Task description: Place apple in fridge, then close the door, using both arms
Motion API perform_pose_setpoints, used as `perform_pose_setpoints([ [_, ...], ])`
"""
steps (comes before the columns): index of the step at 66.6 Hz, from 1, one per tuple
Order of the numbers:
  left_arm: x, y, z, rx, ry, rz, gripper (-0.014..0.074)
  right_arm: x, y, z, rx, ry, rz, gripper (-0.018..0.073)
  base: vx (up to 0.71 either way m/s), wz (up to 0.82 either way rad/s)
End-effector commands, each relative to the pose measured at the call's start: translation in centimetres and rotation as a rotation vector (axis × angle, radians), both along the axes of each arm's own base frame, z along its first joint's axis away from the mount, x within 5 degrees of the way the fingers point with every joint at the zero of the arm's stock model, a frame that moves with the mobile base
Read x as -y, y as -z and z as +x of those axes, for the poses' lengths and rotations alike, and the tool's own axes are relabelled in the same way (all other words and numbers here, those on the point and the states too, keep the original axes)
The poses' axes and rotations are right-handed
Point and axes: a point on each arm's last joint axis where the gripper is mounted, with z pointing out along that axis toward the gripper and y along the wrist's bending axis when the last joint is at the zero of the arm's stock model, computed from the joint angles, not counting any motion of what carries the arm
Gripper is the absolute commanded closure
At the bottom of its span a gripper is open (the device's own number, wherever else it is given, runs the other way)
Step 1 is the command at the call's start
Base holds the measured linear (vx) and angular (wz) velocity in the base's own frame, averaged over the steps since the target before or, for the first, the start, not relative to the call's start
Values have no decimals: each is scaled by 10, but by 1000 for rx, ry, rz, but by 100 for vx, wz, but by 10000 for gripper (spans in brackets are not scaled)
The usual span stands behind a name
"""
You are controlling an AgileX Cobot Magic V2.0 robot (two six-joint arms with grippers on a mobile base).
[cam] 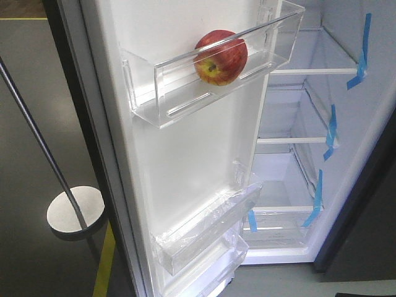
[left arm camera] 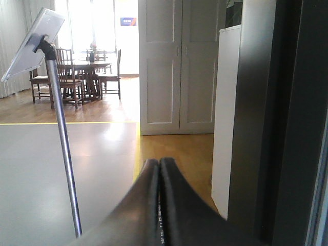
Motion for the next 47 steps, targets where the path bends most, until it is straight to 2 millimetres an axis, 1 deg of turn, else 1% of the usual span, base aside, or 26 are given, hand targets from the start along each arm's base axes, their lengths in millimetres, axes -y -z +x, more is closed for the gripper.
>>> perform_pose_setpoints([
  [1,0,-6,-2,110,3,-55,603,0,-9,2,25,22,38,21,0,0],
  [5,0,-11,-3,134,11,-105,603,0,-9,2,25,22,39,21,0,0],
  [11,0,-28,-6,154,19,-139,603,0,-9,2,25,22,39,21,0,0],
  [13,0,-35,-7,154,20,-142,603,0,-9,2,25,22,39,21,0,0],
  [16,0,-51,-7,141,20,-142,603,0,-9,2,25,22,39,21,0,0],
  [22,0,-74,-2,67,17,-142,603,0,-9,2,25,22,40,21,0,0],
  [25,0,-89,5,10,15,-137,603,0,-9,2,25,22,40,21,0,0],
  [31,1,-105,19,-123,8,-108,603,0,-9,2,25,22,40,21,0,0],
  [34,1,-115,31,-211,5,-108,603,0,-9,2,25,22,40,21,0,0],
  [38,1,-122,45,-322,1,-104,603,0,-9,2,25,22,40,21,0,0],
  [47,1,-135,80,-499,0,-64,603,0,-9,2,25,22,40,21,0,0],
])
